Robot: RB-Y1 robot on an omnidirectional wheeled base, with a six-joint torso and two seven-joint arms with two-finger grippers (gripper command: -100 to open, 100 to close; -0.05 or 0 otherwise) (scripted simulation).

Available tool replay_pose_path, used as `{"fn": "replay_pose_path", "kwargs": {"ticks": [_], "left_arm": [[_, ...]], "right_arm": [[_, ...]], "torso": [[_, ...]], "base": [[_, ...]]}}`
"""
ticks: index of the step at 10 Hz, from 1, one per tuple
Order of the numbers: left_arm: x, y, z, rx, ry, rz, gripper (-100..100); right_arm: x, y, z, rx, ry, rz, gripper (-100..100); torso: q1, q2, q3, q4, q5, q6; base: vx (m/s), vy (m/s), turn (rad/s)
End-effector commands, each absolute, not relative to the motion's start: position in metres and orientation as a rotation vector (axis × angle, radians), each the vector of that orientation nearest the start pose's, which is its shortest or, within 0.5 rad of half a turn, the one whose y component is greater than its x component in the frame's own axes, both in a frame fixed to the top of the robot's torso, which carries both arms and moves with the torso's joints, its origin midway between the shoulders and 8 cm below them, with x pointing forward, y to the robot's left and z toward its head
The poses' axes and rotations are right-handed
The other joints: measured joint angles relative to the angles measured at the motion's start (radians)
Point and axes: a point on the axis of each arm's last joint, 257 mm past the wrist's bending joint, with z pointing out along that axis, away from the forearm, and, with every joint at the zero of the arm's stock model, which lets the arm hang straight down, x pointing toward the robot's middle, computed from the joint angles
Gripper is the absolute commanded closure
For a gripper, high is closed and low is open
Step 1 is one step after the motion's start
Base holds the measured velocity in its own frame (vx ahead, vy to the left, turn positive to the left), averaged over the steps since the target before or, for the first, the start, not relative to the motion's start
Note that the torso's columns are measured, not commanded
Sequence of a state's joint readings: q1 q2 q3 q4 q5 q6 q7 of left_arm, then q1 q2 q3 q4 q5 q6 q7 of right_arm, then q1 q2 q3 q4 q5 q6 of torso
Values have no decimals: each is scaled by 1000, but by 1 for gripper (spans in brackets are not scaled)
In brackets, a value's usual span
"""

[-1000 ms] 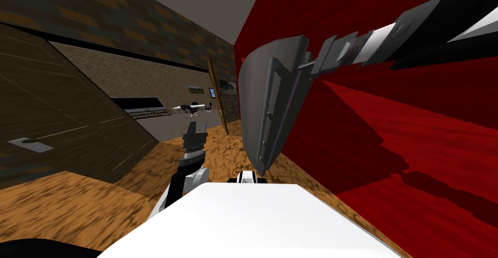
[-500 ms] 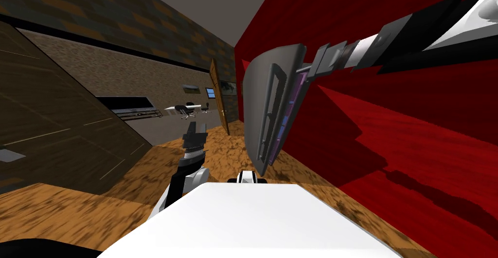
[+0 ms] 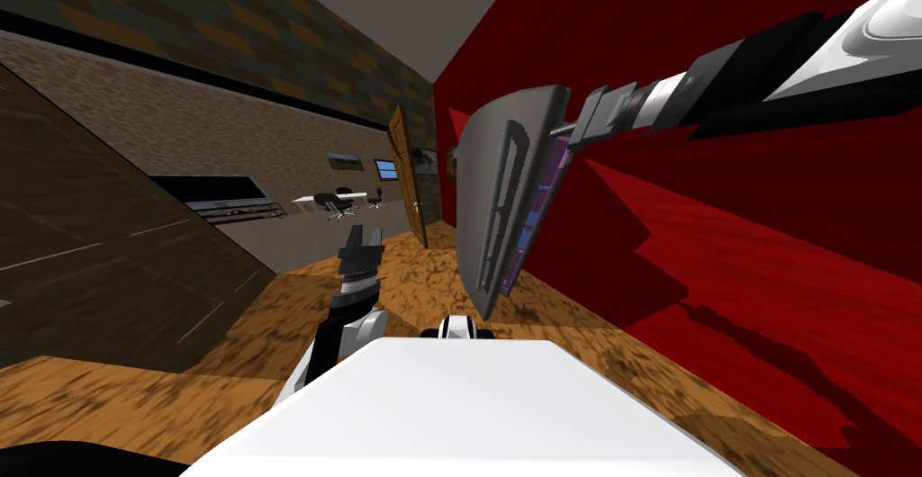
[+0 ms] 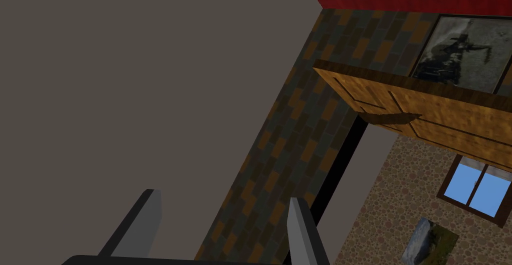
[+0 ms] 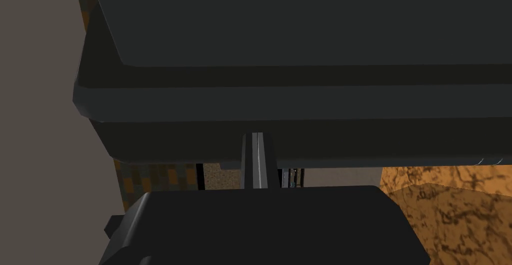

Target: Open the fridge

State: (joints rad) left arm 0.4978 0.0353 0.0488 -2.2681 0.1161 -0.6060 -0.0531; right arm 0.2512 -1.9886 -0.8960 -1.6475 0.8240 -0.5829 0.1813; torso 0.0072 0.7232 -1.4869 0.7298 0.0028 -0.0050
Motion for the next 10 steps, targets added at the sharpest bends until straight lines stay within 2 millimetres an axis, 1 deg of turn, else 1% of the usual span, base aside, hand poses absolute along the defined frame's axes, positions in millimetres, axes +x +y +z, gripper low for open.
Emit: {"fn": "replay_pose_path", "kwargs": {"ticks": [1,2,3,6,8,9,10], "left_arm": [[322,304,41,-602,510,-1295,0],[322,304,41,-602,510,-1295,0],[322,304,41,-602,510,-1295,0],[322,304,41,-602,510,-1295,0],[322,304,41,-602,510,-1295,0],[322,304,41,-602,510,-1295,0],[322,304,41,-602,510,-1295,0]], "right_arm": [[465,-291,344,-1433,859,-841,100],[466,-285,349,-1446,858,-845,-100],[465,-282,353,-1449,856,-849,-100],[464,-270,365,-1462,847,-859,-100],[464,-264,372,-1468,842,-864,-100],[468,-270,355,-1491,872,-843,-100],[472,-288,346,-1465,903,-837,-100]], "torso": [[-2,1,1,0,-1,1],[-12,0,-1,2,-2,-1],[-11,-2,-2,2,-2,0],[9,-6,-9,1,10,-7],[18,-11,-14,0,15,-11],[23,-13,-16,-1,18,-13],[19,-12,-15,-2,16,-12]], "base": [[-48,143,-85],[21,90,-74],[78,146,-88],[74,94,-63],[70,79,-51],[-2,22,-102],[-19,-45,-43]]}}
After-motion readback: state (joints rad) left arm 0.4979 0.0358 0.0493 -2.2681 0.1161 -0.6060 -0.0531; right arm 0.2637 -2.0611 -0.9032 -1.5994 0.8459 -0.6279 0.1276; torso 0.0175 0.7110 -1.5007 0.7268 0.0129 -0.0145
